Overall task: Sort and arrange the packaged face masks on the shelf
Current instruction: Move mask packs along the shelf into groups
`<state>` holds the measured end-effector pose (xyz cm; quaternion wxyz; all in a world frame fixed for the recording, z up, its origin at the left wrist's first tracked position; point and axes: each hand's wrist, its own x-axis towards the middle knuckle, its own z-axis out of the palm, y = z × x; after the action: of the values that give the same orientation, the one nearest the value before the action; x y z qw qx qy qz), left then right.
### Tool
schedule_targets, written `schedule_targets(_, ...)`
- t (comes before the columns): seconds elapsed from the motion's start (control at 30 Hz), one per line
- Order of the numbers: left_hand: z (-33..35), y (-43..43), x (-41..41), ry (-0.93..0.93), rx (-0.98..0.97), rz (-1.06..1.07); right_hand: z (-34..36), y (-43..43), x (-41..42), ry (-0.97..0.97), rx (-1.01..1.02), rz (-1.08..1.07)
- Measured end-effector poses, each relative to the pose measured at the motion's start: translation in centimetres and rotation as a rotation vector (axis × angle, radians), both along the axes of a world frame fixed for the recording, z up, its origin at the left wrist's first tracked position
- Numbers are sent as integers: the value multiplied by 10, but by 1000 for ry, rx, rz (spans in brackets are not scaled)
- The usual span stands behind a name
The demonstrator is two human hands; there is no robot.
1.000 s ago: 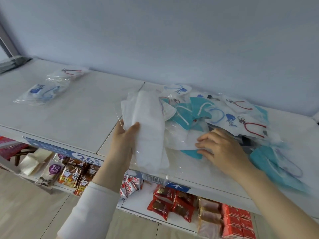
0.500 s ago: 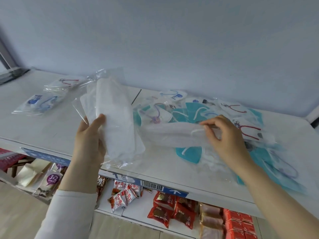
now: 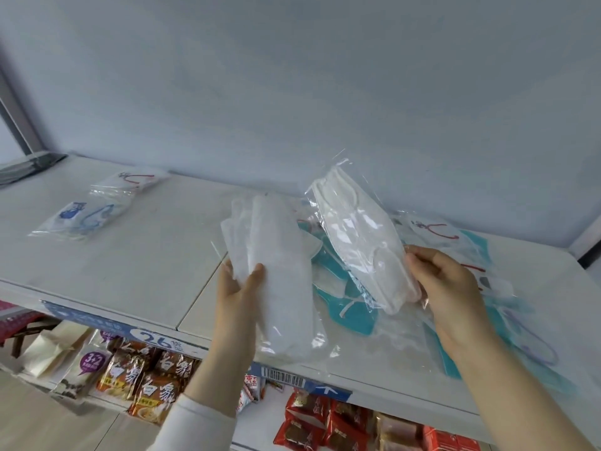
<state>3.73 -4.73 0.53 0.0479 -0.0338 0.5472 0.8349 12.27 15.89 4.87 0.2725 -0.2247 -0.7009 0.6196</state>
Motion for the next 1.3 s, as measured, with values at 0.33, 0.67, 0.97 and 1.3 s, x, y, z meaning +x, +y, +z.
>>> schedule_targets(0.33,5,37,27,-3,225,-123,-31,-62,15,-63,1151,136)
schedule_targets(0.67,2,36,18,222,54,-203,-36,-61,18,-8,823,46)
schedule_targets(0.97,5,58,23,562,-209,-348,-47,-45,12,96,-36,217)
schedule_targets(1.3,4,75,34,619,-138,-259,-45,-42,17,165,19,271)
